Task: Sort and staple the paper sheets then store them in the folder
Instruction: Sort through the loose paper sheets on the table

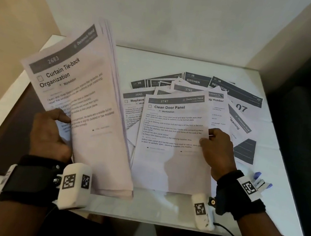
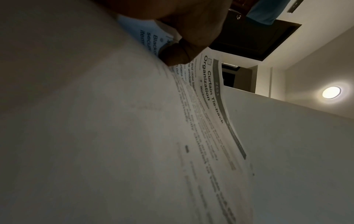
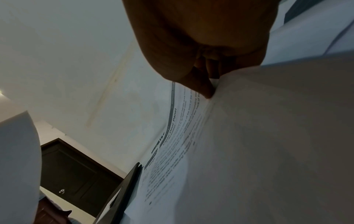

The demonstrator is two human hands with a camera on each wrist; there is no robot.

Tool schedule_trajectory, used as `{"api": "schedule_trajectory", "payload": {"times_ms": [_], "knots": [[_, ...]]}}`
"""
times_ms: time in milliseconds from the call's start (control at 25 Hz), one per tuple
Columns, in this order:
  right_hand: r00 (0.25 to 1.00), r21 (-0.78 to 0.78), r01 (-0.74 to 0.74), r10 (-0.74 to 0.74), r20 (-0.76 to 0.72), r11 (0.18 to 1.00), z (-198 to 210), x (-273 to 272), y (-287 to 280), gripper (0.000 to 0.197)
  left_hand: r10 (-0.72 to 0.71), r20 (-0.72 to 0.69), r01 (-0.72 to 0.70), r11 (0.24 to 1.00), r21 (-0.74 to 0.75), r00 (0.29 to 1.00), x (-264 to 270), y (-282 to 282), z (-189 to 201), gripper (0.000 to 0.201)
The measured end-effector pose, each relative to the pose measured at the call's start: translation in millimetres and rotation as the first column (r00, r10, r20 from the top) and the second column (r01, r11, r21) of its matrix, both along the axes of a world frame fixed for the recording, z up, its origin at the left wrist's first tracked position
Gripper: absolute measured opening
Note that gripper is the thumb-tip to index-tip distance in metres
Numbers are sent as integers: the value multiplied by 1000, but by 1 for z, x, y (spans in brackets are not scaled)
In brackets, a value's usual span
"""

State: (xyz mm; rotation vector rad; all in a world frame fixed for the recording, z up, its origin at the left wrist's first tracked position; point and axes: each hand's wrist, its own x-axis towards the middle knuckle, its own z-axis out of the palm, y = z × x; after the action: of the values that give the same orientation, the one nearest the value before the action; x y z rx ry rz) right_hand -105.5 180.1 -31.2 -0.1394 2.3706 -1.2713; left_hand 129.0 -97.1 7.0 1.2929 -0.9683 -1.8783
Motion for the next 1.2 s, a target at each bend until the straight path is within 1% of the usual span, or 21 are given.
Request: {"api": "schedule_trajectory", "payload": {"times_ms": [80, 120, 160, 200, 240, 280, 320, 400, 480, 600, 680, 760, 800, 840, 880, 920, 960, 1000, 1040, 1120, 1200], "knots": [[1000, -7, 3, -3, 3, 1000, -1, 0, -1, 28, 7, -53, -4, 999, 54, 999, -1, -2, -1, 18], [1000, -40, -2, 2, -1, 999, 0, 1, -2, 27, -7, -76, 13, 997, 77, 997, -3, -1, -2, 16], [1000, -92, -13, 13, -4, 996, 2, 4, -3, 26, -69, -115, 82, 990, 113, 991, -4, -1, -4, 18], [1000, -161, -27, 27, -2, 987, 4, 8, -5, 25, -130, -165, 158, 973, 168, 978, -6, 2, -4, 36], [999, -235, -46, 49, 10, 971, 8, 13, -9, 24, -165, -186, 208, 949, 237, 969, -8, 3, -8, 61], [997, -311, -59, 74, 36, 949, 13, 20, -12, 22, -180, -207, 233, 933, 273, 962, -12, 8, -11, 76], [993, -379, -66, 99, 68, 923, 18, 28, -15, 20, -198, -197, 247, 931, 270, 960, -18, 14, -14, 77], [984, -480, -68, 138, 112, 874, 26, 42, -19, 18, -185, -142, 215, 949, 231, 972, -28, 28, -17, 57], [979, -545, -62, 157, 129, 836, 29, 49, -21, 20, -186, -106, 205, 956, 212, 977, -31, 36, -17, 53], [974, -571, -49, 165, 153, 819, 33, 56, -22, 23, -235, -92, 250, 939, 238, 968, -30, 40, -13, 51], [966, -577, -85, 210, 153, 812, 37, 64, -23, 24, -264, -70, 273, 929, 250, 962, -30, 42, -11, 53], [947, -568, -102, 255, 197, 817, 41, 68, -21, 21, -262, -65, 270, 931, 247, 963, -30, 41, -10, 54], [942, -551, -87, 249, 227, 830, 44, 67, -18, 20, -257, -66, 265, 934, 241, 964, -30, 39, -10, 53], [956, -493, -65, 196, 218, 867, 44, 62, -14, 26, -254, -67, 262, 937, 233, 965, -29, 37, -10, 53], [985, -354, -68, 119, 123, 933, 40, 52, -10, 36, -252, -64, 260, 939, 226, 965, -28, 35, -9, 53], [996, -112, -79, 73, -51, 991, 33, 40, -5, 45, -248, -69, 257, 940, 224, 966, -26, 32, -10, 51], [974, 158, -65, 97, -205, 985, 26, 32, -1, 56, -253, -73, 263, 939, 221, 965, -26, 31, -11, 47], [952, 344, -46, 146, -270, 938, 18, 27, 1, 68, -258, -83, 270, 938, 218, 963, -26, 31, -11, 40], [953, 432, -50, 172, -248, 900, 11, 25, 0, 79, -262, -84, 275, 937, 216, 961, -26, 32, -12, 34], [971, 460, -71, 166, -170, 885, -5, 25, -6, 89, -273, -80, 284, 934, 216, 959, -27, 34, -15, 32], [986, 379, -40, 99, -136, 924, -13, 21, -7, 85, -279, -78, 290, 930, 225, 957, -27, 33, -16, 50]]}}
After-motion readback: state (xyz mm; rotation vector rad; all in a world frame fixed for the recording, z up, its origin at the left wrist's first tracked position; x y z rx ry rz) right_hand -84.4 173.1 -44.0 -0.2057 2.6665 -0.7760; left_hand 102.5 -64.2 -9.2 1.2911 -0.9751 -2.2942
